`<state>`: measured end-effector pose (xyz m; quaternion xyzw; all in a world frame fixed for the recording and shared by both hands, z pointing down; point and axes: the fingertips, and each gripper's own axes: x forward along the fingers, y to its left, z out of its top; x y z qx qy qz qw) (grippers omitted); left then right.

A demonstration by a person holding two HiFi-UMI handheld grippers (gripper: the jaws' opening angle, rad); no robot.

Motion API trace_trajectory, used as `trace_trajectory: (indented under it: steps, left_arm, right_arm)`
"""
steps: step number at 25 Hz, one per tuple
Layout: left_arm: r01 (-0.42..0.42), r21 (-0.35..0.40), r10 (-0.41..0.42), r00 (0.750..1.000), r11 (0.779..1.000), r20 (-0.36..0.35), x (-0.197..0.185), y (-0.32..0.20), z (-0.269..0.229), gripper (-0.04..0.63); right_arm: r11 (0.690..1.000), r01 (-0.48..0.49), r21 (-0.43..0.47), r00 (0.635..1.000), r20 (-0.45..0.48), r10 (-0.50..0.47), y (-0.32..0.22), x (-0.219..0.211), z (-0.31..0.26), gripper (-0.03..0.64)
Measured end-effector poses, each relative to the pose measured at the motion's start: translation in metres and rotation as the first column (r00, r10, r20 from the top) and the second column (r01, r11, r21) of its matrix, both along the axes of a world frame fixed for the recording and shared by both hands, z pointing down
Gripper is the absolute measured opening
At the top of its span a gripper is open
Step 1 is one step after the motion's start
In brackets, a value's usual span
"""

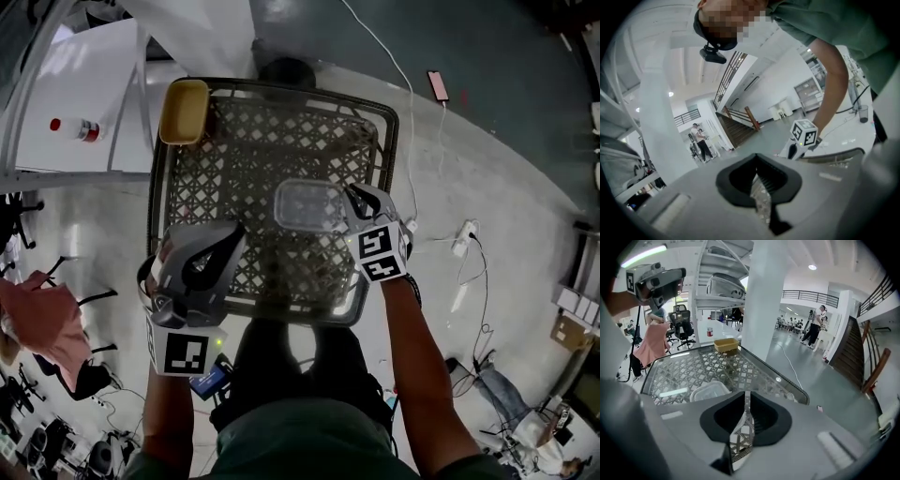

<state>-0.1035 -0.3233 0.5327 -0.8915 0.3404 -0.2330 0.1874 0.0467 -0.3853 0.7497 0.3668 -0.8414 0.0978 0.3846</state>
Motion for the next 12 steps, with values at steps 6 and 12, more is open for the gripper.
trace_trajectory:
  steps: [6,12]
  left_arm:
    - [0.010,-0.027,-0.010,1.000,1.000,0.001,-0.010,-0.002,0.022,0.003]
    - [0.018,-0.052,-0.019,1.000,0.999,-0.008,-0.018,-0.008,0.037,0.003]
  right_arm:
    - [0.997,-0.025,-0.073,0.999,-0.027,0.023,-0.005,0.003,0.045,0.051]
    - [0.989,-0.041,-0.144,0.998,-0.043,0.035,-0.008,0.006,0.076,0.060]
